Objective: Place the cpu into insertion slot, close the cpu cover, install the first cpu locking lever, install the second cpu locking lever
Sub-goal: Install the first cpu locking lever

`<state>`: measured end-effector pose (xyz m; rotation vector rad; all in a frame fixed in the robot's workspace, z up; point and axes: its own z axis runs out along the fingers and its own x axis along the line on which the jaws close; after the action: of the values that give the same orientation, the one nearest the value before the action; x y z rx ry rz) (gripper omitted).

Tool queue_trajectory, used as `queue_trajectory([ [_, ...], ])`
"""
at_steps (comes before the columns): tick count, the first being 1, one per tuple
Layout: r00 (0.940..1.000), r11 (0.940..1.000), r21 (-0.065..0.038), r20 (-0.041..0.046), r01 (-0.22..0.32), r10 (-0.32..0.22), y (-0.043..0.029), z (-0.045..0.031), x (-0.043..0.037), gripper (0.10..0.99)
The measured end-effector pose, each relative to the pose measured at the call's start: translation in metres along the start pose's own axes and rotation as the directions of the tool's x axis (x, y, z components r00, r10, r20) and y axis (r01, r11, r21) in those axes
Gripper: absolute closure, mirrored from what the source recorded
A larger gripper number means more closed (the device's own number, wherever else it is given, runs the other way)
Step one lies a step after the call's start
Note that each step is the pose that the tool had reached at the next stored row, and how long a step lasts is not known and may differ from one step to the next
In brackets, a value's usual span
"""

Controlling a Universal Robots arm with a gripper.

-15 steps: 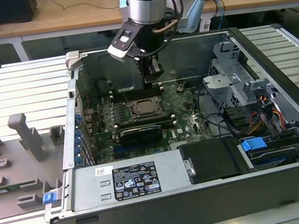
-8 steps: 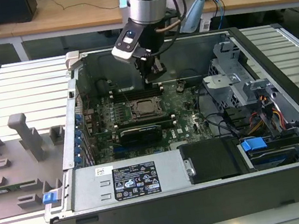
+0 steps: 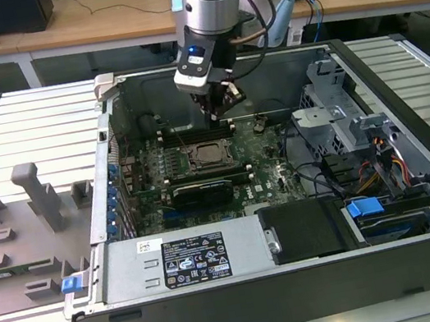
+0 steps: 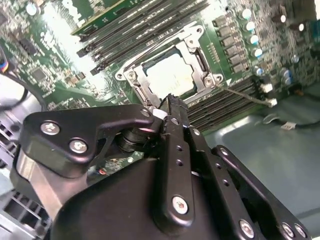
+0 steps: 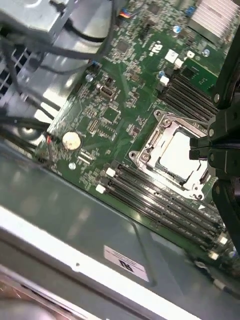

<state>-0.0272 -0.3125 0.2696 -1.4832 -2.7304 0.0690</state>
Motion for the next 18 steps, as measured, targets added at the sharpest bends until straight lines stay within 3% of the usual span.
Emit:
queue_trajectory([
  [3, 0.9974, 0.9974, 0.001, 0.004, 0.072, -0.072, 0.0, 0.0, 0.0, 0.98],
  [8, 0.9839, 0.9839, 0.002, 0.0097, 0.179, -0.179, 0.0, 0.0, 0.0, 0.98],
  [14, 0.9483, 0.9484, 0.006, 0.017, 0.317, -0.317, 0.0, 0.0, 0.0, 0.98],
  [15, 0.9368, 0.937, 0.006, 0.0187, 0.349, -0.349, 0.0, 0.0, 0.0, 0.98],
  [18, 0.9131, 0.9133, 0.008, 0.0217, 0.407, -0.407, 0.0, 0.0, 0.0, 0.98],
])
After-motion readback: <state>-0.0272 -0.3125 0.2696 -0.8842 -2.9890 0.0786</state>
